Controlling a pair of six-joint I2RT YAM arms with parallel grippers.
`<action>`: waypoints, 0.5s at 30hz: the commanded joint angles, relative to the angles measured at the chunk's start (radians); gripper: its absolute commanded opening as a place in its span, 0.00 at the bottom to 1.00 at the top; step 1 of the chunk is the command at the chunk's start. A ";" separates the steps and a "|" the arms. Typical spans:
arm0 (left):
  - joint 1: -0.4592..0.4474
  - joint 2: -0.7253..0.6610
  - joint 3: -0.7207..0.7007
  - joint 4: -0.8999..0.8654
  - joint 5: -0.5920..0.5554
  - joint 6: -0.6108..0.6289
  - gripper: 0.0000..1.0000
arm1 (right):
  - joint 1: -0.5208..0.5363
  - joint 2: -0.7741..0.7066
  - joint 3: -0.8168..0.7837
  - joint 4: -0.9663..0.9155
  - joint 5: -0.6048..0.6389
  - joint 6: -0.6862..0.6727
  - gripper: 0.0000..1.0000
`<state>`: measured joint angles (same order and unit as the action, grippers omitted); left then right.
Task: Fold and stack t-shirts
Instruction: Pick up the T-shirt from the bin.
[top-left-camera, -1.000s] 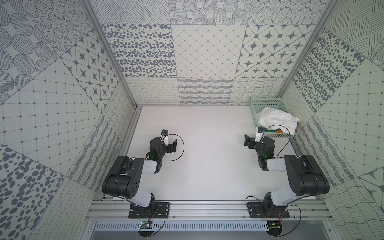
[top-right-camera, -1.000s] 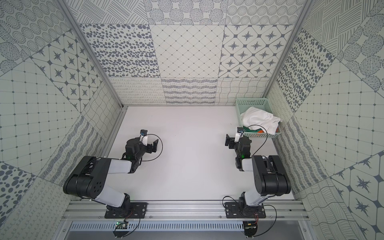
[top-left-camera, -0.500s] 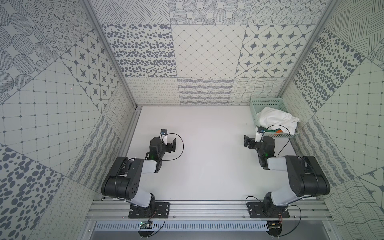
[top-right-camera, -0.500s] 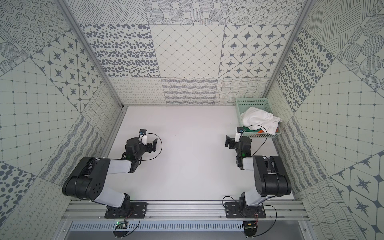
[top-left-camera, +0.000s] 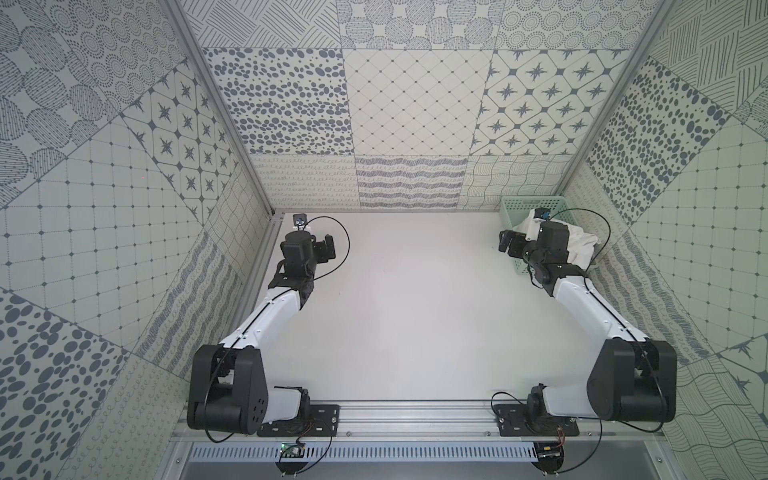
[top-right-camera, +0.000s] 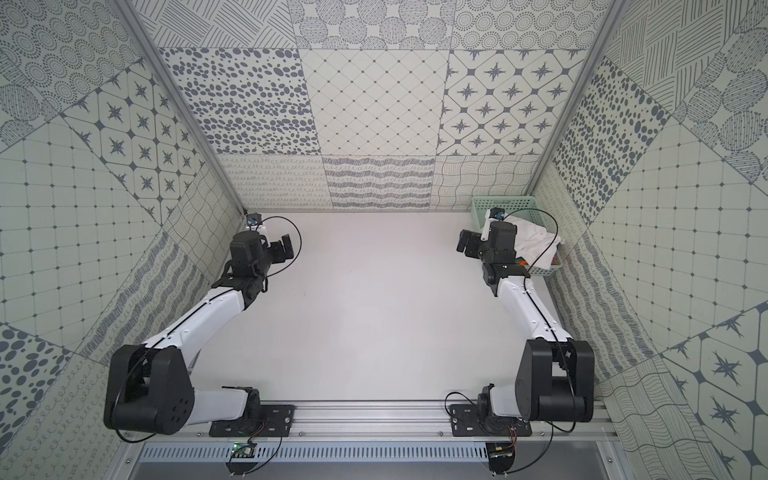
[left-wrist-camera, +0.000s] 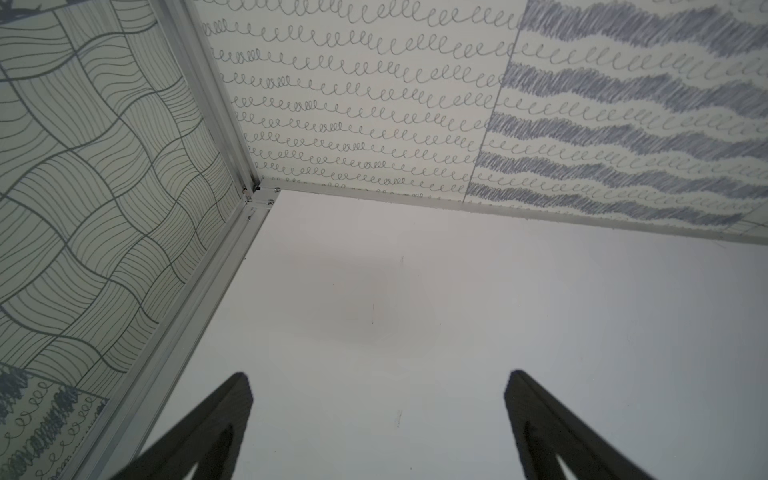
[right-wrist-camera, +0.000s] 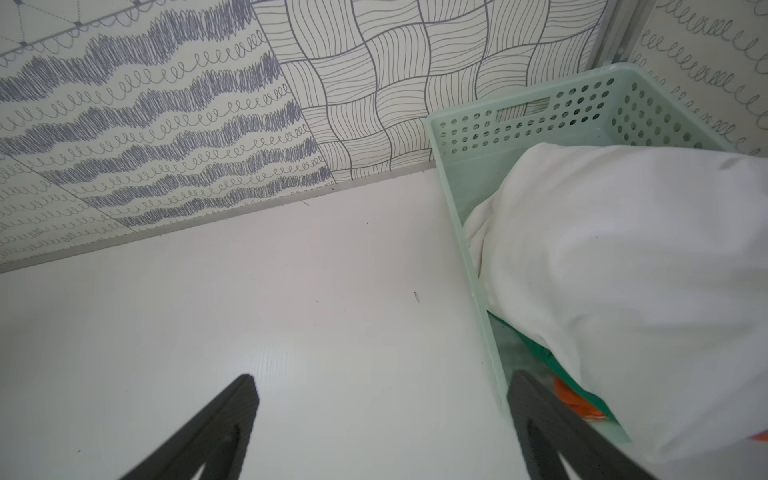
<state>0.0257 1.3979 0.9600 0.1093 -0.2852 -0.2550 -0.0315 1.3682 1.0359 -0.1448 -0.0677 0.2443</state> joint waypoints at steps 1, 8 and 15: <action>0.034 0.025 0.174 -0.487 0.034 -0.144 0.99 | -0.047 -0.041 0.059 -0.125 -0.147 0.086 0.98; 0.060 -0.043 0.169 -0.408 0.401 -0.119 0.99 | -0.082 -0.048 0.129 -0.201 0.033 0.070 0.98; 0.072 -0.090 0.181 -0.440 0.421 -0.195 0.98 | -0.113 0.049 0.218 -0.325 0.415 0.042 0.96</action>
<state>0.0883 1.3388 1.1248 -0.2390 0.0006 -0.3706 -0.1337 1.3746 1.2228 -0.4065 0.1417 0.2985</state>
